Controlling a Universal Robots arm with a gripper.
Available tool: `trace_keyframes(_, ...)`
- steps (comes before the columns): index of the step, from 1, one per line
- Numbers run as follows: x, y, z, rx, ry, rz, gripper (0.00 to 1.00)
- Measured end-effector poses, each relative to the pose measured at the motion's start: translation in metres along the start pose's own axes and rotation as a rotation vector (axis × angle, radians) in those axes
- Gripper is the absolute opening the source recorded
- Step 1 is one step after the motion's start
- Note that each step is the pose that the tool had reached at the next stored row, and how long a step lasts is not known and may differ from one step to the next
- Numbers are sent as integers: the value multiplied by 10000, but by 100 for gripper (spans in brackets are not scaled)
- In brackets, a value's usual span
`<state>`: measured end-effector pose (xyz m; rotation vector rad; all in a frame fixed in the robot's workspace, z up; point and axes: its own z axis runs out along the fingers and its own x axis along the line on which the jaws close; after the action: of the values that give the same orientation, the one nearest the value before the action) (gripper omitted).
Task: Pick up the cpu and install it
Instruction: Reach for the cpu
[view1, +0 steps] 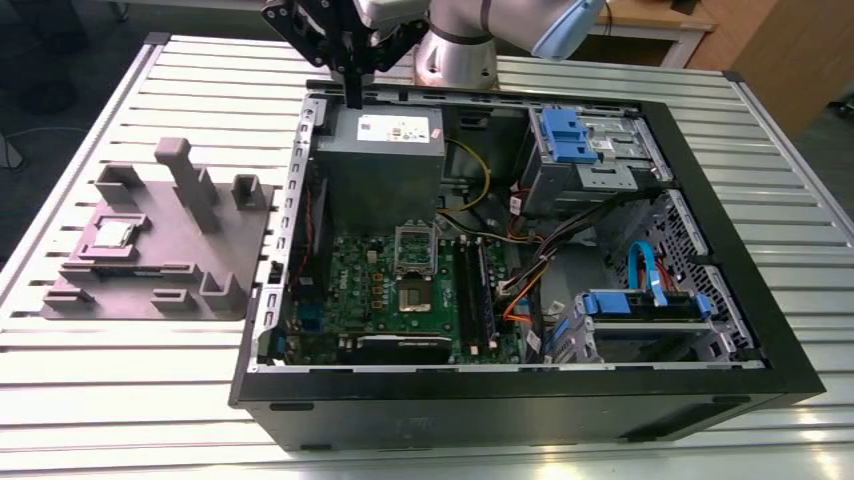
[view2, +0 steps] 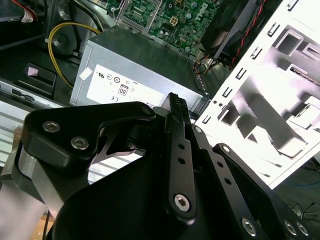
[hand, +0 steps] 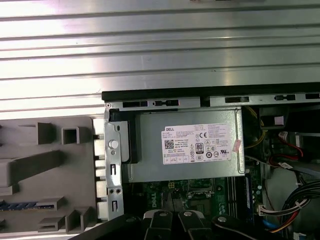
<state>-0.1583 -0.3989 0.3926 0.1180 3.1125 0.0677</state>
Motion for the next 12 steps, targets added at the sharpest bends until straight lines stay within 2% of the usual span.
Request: trace_keyframes(12,58,-4,-2,1,0,0,10)
